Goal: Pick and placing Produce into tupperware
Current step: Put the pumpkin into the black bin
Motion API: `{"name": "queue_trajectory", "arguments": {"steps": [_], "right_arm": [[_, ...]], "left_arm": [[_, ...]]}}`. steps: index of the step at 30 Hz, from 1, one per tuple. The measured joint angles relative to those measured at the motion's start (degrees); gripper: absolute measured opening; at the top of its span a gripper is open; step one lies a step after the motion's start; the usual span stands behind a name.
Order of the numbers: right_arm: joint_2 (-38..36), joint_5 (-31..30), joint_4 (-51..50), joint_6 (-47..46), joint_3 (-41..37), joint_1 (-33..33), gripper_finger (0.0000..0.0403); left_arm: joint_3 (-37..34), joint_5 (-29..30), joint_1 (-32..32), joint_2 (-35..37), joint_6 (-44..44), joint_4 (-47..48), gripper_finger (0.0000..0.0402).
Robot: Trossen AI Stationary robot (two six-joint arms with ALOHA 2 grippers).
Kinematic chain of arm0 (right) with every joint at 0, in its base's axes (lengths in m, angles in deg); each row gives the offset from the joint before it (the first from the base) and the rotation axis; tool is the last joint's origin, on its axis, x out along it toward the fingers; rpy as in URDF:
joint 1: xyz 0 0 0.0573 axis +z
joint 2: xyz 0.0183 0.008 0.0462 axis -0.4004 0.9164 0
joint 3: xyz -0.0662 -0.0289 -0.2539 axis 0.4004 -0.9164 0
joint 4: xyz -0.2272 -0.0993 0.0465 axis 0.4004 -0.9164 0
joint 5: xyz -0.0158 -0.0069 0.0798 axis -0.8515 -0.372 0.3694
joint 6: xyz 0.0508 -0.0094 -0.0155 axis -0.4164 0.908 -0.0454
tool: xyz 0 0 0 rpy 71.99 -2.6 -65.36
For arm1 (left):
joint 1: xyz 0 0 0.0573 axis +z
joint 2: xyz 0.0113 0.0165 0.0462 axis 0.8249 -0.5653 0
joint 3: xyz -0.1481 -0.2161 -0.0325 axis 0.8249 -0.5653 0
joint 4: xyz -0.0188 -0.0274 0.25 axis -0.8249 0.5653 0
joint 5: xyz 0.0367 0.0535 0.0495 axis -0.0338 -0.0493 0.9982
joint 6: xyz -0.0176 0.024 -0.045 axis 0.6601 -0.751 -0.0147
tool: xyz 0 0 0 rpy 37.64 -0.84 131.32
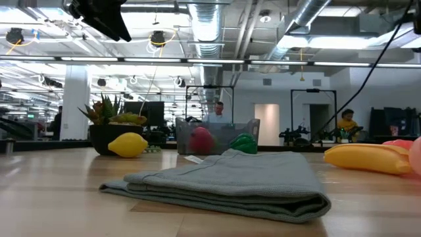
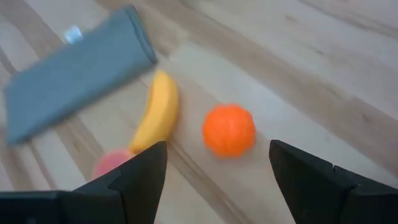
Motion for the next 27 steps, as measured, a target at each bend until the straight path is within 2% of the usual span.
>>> {"name": "queue_trajectory", "arguments": {"steps": [8, 16, 27], "right_arm": [[2.9, 4.1, -0.4, 3.4, 0.0, 2.5, 0.0305], [3.9, 4.4, -1.1, 9.5, 0.0, 2.7, 0.0305], [3.9, 4.9, 2.5, 19.4, -1.4, -2.3, 0.0305]], "left_arm": [[0.0, 0.0, 0.0, 0.0, 0.5, -0.3, 0.0288], [0.0, 0.0, 0.0, 0.0, 1.0, -1.8, 0.0288], [0.0, 0.0, 0.0, 0.0, 2.0, -2.8, 0.0288]]}}
